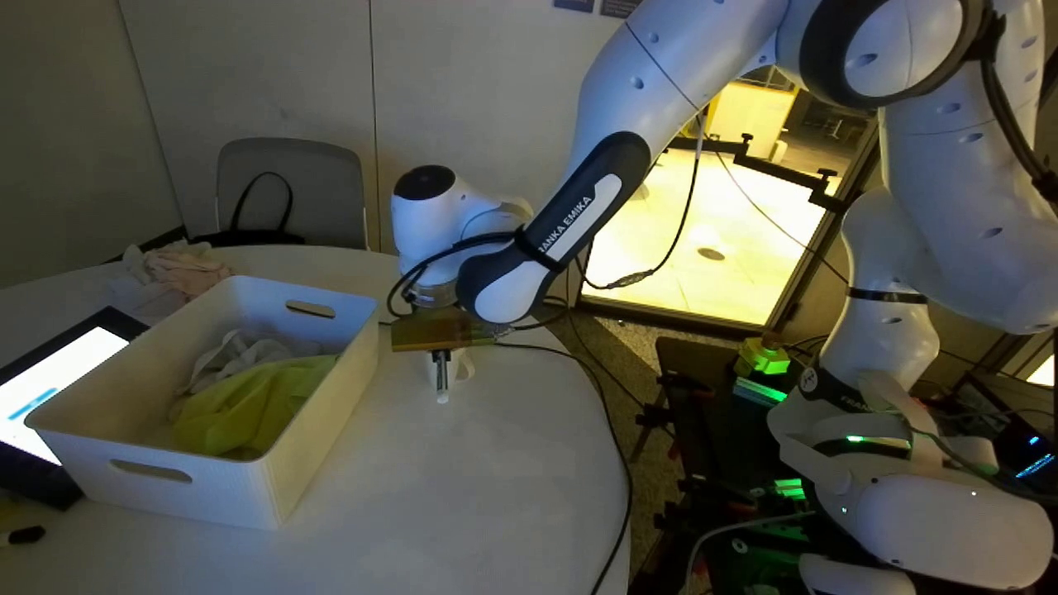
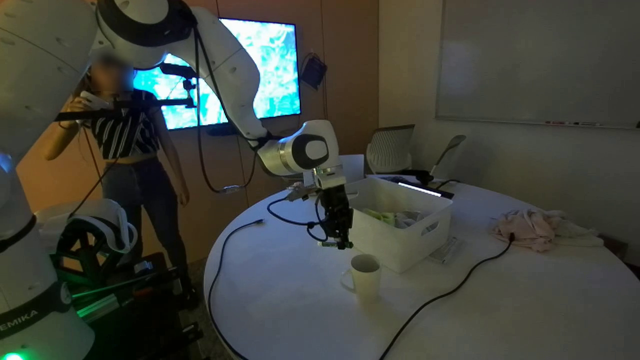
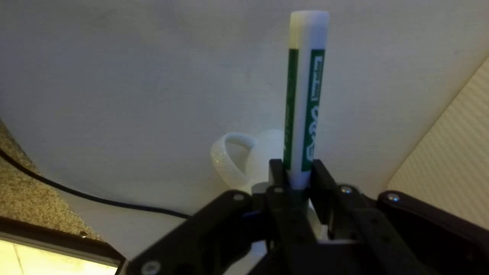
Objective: Put all the towels in the white basket and the objects into the mug
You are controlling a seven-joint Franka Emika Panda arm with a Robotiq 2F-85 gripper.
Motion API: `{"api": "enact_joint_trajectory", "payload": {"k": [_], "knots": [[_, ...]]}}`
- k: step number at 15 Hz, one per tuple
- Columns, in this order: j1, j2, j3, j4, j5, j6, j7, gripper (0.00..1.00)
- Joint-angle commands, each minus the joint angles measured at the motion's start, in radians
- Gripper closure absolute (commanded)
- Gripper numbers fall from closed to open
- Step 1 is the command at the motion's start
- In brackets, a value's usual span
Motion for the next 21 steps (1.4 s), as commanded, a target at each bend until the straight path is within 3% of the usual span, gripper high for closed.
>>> {"api": "enact_joint_trajectory", "payload": {"k": [1,14,21], "knots": [[0.007,-0.021,-0.039,-0.011,-0.063,0.013,0.09,0.94],[0.033,0.001,-0.176,0.031,-0.318,0.04,0.37,0.94],[0.055,0.03,-0.185,0.072,-0.528,-0.042,0.586,0.94]]}}
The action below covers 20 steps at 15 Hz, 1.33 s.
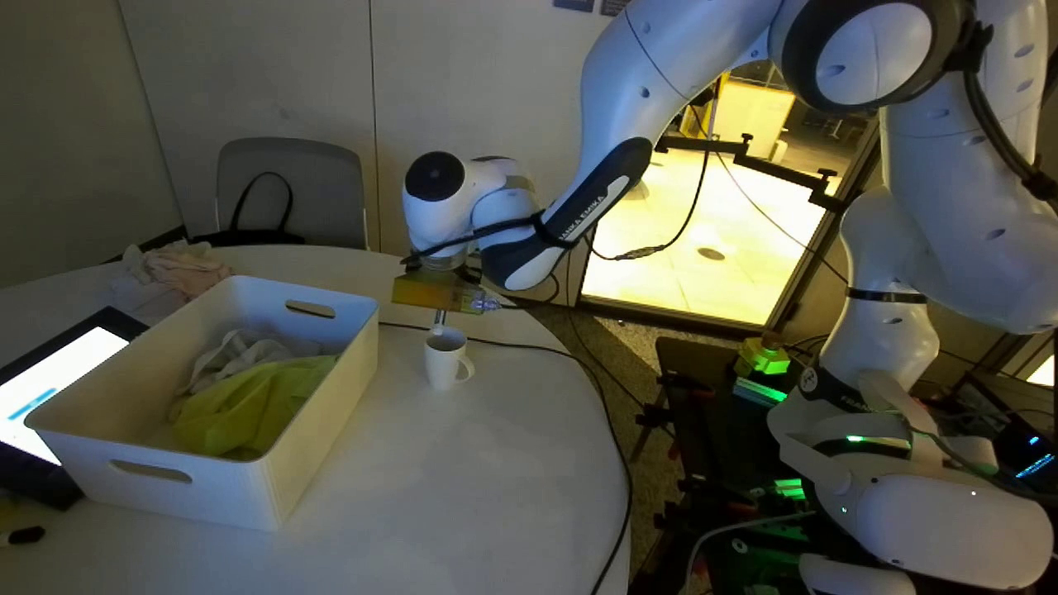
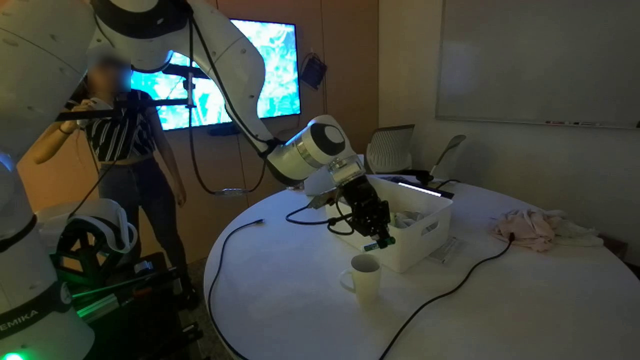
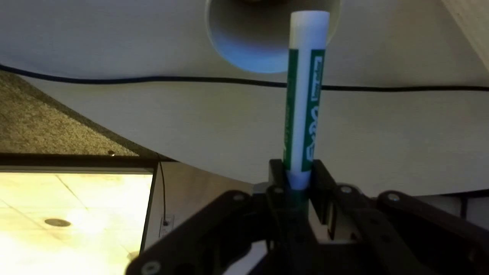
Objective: Put all the towels in the white basket and the objects into the mug
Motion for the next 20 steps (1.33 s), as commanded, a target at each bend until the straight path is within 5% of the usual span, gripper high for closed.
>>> {"api": "enact_joint_trajectory", "payload": {"k": [1,14,15,16,17,18,19,20], "knots": [[0.026,0.022,-0.007,0.04,-0.126,-0.071,0.144,0.94],[-0.083,0.038,0.241,0.075,-0.449,-0.359,0.395,0.93],[-0.089,0.042,0.255,0.079,-0.465,-0.37,0.407,0.9],[-0.093,0.045,0.266,0.083,-0.484,-0.383,0.422,0.75],[-0.099,0.046,0.277,0.085,-0.501,-0.394,0.434,0.9],[-0.104,0.047,0.289,0.088,-0.517,-0.406,0.44,0.82],[-0.106,0.047,0.298,0.09,-0.536,-0.42,0.455,0.52],[-0.109,0.046,0.306,0.09,-0.553,-0.432,0.466,0.55]]}}
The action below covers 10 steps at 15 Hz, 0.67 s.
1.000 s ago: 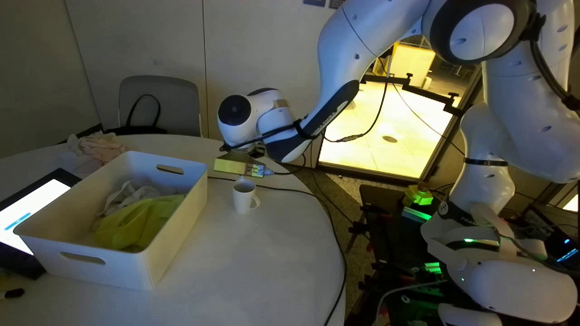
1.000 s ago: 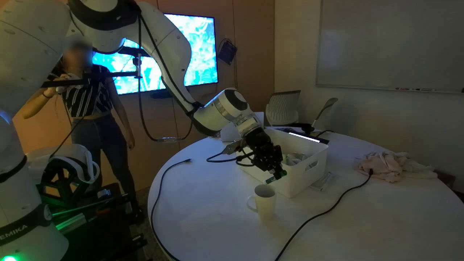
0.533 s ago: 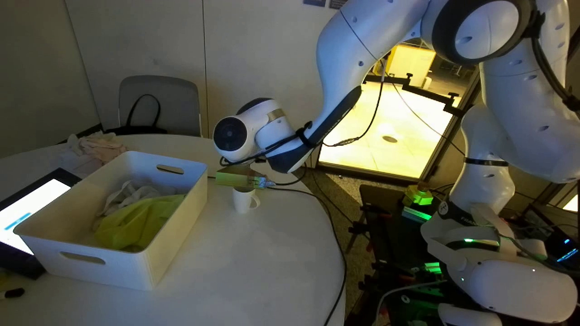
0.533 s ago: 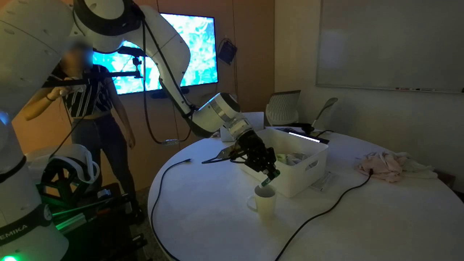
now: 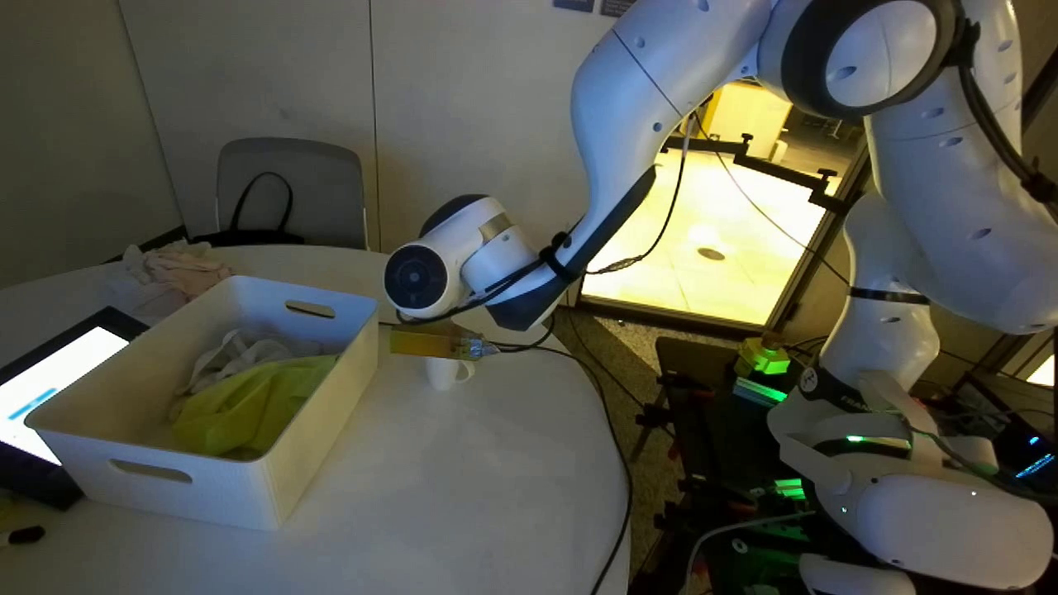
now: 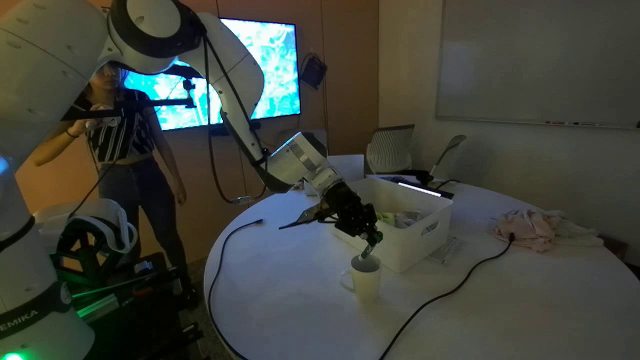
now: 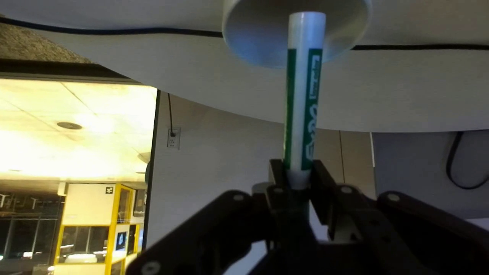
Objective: Put all the towels in the white basket and the objects into the mug
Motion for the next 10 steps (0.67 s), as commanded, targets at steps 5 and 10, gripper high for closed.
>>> {"api": "enact_joint_trajectory", "payload": {"k": [5,10], "knots": [[-0.02,-0.008,0.078,0.021,-0.175,-0.137,0.118,0.26],[-0.116,-0.109,0.174,-0.071,-0.218,0.045,0.0,0.0]]}}
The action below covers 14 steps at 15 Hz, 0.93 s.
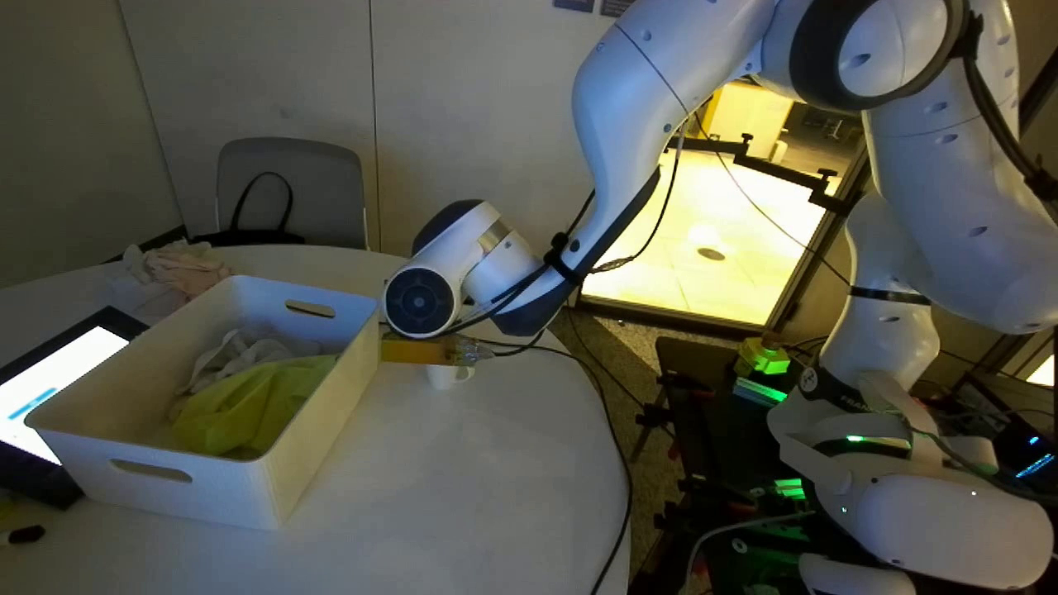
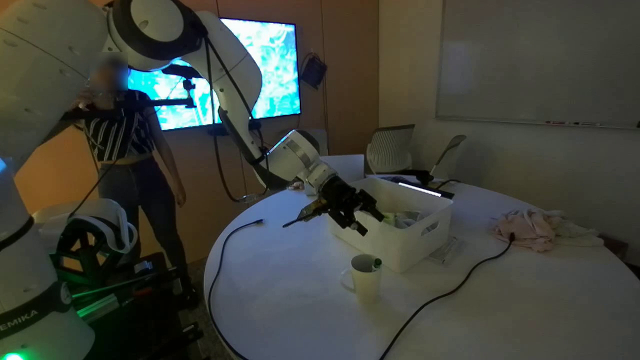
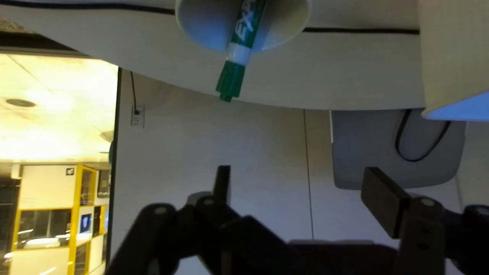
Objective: Put all the towels in the white basket and the objects into the mug
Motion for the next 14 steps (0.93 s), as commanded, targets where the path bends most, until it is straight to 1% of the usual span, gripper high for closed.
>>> {"api": "enact_joint_trajectory", "payload": {"k": [1,4,8,9,11,14], "knots": [[-0.092,-0.127,0.082,-0.101,-0.032,0.146,-0.113,0.0],[-0.16,-0.241,0.121,-0.185,0.027,0.264,-0.293,0.0],[-0.247,-0.407,0.151,-0.314,0.188,0.411,-0.598,0.0],[-0.297,-0.448,0.19,-0.349,0.23,0.438,-0.676,0.0],[-0.367,-0.514,0.247,-0.413,0.342,0.484,-0.829,0.0],[-0.488,-0.586,0.374,-0.497,0.542,0.53,-1.059,0.0]]}}
